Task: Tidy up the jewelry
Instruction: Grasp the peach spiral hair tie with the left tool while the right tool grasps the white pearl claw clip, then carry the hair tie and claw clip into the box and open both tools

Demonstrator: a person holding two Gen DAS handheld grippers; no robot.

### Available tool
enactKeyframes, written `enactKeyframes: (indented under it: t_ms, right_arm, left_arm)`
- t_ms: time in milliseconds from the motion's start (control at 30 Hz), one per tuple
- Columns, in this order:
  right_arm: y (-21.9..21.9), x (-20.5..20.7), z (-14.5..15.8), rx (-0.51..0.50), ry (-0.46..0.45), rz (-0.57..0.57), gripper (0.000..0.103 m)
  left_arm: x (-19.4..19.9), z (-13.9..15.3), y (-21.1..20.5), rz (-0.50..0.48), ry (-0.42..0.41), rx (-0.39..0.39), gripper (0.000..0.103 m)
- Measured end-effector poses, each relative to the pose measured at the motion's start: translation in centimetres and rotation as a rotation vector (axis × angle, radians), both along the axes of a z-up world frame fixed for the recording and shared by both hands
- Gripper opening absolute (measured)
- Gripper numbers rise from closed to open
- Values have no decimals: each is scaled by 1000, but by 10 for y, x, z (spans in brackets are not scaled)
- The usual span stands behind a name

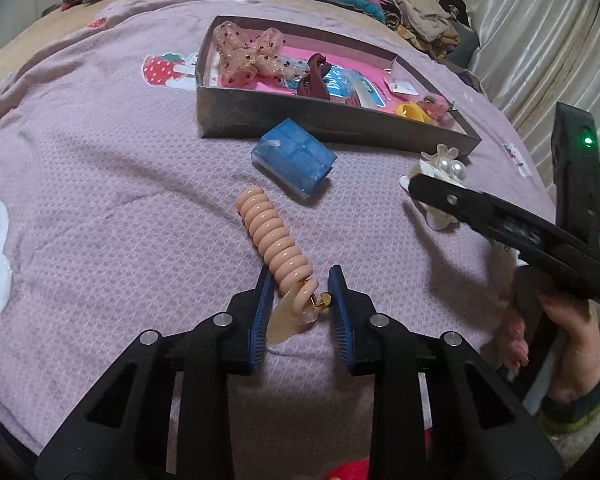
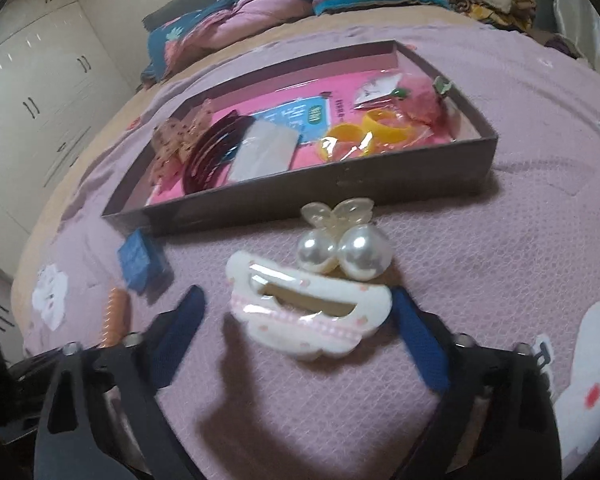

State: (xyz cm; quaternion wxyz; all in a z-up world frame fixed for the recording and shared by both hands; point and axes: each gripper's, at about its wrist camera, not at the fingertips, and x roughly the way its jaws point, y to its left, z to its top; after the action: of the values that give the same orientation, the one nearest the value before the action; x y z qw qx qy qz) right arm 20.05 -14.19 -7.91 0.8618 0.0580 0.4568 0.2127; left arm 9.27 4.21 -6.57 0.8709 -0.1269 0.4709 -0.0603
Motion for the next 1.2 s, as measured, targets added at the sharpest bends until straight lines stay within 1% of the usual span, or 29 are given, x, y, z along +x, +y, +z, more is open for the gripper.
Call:
enactKeyframes:
  t_ms: [33, 67, 133, 267, 367, 567, 833, 1067, 1200]
  right_arm:
    - [-2, 0, 1, -11, -13, -2, 70]
    - [-3, 1, 1, -5, -15, 1, 68]
    - [-10, 0, 2, 20, -8, 7, 68]
    - [-20, -9, 4, 27, -3, 21, 68]
    - [-26, -19, 9, 42, 3, 37, 68]
    - [-39, -40, 25, 76, -16, 56, 68]
    - [-61, -59, 62, 86, -127, 39, 68]
    - [-80, -60, 82, 83, -203, 9, 68]
    - [-88, -61, 86, 73, -230, -7, 68]
  left_arm:
    - [-1, 0, 0, 1, -2, -2, 20]
    - [-2, 1, 1, 2, -2, -3, 20]
    - [-3, 2, 1, 4, -5, -4, 20]
    - [-5, 4, 3, 10, -10, -5, 20]
    - [-11, 10, 5, 18, -24, -3, 20]
    - [-19, 27, 9, 32, -56, 0, 20]
    - [-18, 54, 7, 35, -112, 9, 20]
    - [-8, 66, -7, 2, -128, 16, 20]
    - [4, 73, -16, -15, -143, 23, 20]
